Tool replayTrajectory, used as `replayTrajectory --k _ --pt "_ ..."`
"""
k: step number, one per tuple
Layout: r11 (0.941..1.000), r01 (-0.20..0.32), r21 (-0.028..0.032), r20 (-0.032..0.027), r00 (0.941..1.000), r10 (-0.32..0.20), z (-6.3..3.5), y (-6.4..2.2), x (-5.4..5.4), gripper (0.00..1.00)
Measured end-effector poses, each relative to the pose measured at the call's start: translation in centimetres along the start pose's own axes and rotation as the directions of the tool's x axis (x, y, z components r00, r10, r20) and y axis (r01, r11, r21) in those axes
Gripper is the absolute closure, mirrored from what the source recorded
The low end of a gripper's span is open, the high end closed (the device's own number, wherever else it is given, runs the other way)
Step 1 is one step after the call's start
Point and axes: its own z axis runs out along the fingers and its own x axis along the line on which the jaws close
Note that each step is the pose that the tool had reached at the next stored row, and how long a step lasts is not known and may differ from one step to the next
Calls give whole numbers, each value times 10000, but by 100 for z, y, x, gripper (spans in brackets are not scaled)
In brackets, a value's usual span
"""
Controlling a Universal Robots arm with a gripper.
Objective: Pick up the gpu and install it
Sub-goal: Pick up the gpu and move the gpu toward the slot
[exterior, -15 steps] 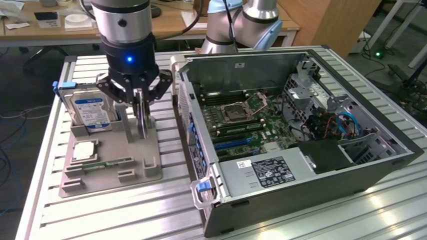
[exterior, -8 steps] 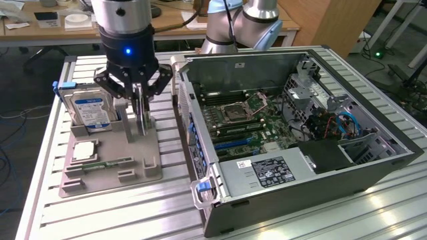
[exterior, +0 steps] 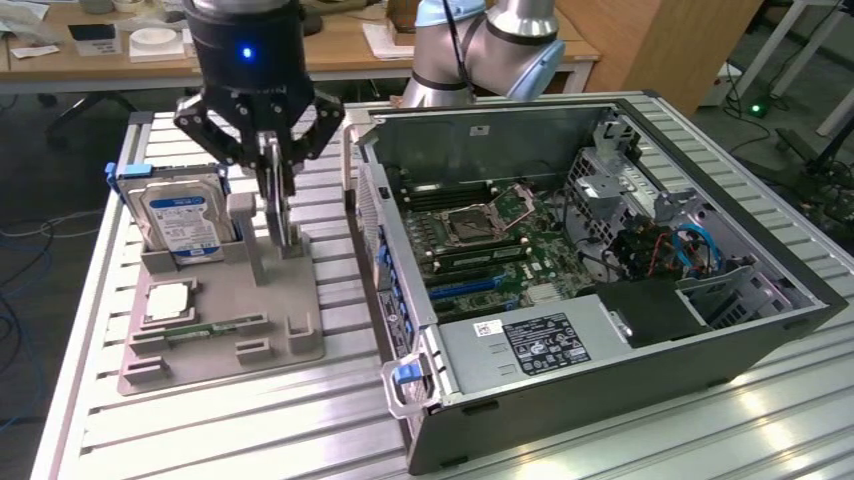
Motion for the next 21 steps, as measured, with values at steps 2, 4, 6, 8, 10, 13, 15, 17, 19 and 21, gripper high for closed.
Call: replayTrajectory --k 2,4,6,8,10,13,15,17,19,21 --pt "10000 1 0 1 10000 -1 -90 3 -1 72" --pt "10000 0 0 0 10000 0 -184 6 -1 72" --pt "10000 0 -2 0 10000 0 -274 9 -2 72" --pt "10000 1 -10 -2 10000 -1 -361 12 -2 72" --pt "10000 3 -68 6 10000 -3 -383 12 -1 72" --pt "9999 2 -136 9 10000 -2 -384 13 -1 72" --pt "9999 1 -136 9 10000 -1 -384 13 -1 72" --pt "9999 3 -137 8 10000 -3 -384 13 -13 72" --pt "9999 3 -136 8 10000 -3 -384 14 -40 72" --pt "9999 2 -136 8 10000 -2 -383 17 -83 72"
